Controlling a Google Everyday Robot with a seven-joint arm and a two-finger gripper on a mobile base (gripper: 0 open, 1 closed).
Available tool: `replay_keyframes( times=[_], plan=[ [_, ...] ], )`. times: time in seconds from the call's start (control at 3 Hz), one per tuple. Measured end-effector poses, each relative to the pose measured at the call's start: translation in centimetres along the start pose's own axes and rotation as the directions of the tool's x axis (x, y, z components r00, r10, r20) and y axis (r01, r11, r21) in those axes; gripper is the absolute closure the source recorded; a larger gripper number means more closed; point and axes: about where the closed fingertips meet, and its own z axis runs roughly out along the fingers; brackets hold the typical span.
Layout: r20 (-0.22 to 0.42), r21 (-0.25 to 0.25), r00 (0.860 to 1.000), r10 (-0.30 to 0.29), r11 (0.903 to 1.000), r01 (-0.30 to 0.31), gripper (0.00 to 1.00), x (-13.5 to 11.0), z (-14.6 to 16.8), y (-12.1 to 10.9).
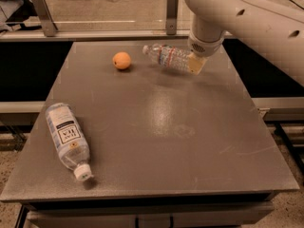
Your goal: Move water bottle near orange
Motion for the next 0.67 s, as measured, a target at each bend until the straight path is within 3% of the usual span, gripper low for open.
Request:
replay_keyframes(
  times=[0.67],
  plan=[
    [-0.001,-0.006,1.000,-0.027,0.9996,0.027,1.00,-0.29,0.24,0.50]
  ],
)
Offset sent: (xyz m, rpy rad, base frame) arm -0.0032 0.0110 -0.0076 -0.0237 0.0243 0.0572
